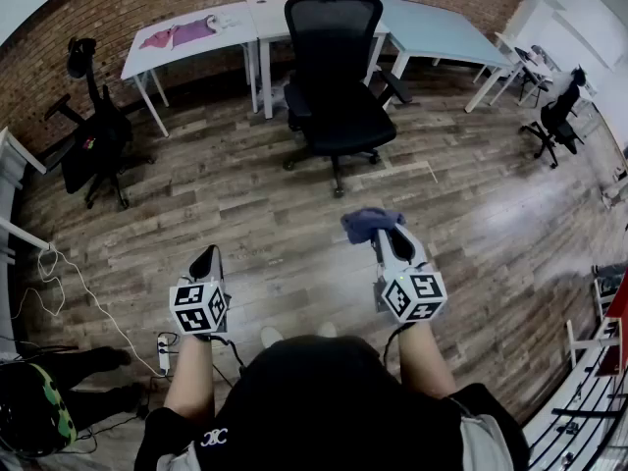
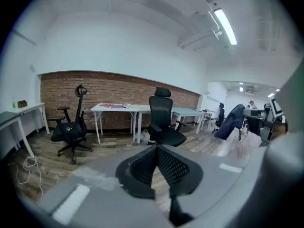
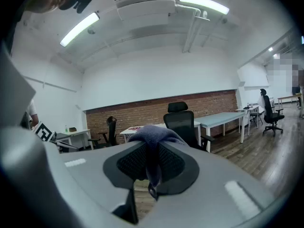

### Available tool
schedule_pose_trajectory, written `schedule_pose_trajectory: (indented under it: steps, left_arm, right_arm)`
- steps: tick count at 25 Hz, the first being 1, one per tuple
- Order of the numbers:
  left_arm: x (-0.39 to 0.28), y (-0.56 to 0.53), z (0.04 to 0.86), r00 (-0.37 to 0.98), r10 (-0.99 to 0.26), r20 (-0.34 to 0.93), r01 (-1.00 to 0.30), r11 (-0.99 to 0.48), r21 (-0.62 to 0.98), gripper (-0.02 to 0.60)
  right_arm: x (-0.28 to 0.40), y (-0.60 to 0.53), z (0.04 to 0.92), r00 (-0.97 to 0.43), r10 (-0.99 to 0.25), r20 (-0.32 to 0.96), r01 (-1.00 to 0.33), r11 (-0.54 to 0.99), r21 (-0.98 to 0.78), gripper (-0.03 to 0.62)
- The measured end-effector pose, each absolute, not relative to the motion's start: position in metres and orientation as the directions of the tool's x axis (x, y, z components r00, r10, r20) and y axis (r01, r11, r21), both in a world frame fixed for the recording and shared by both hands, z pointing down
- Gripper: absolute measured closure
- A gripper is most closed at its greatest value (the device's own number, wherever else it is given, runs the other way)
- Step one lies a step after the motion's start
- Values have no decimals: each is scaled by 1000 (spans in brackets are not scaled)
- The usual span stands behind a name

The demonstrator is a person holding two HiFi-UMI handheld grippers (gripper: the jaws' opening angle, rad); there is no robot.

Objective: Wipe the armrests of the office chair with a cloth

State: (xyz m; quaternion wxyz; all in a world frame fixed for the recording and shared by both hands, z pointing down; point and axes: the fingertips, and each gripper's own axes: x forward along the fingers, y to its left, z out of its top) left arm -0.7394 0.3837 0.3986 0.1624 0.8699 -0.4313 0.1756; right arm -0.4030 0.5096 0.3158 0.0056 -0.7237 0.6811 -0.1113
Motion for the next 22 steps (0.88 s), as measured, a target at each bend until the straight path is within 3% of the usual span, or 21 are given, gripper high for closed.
schedule_pose_trajectory:
  steps: [22]
  left_arm:
    - [-718, 404, 395, 547, -708, 445, -815, -571, 93, 575]
  right_arm:
    - [-395, 525, 331, -25, -984, 178, -985, -6, -173, 517]
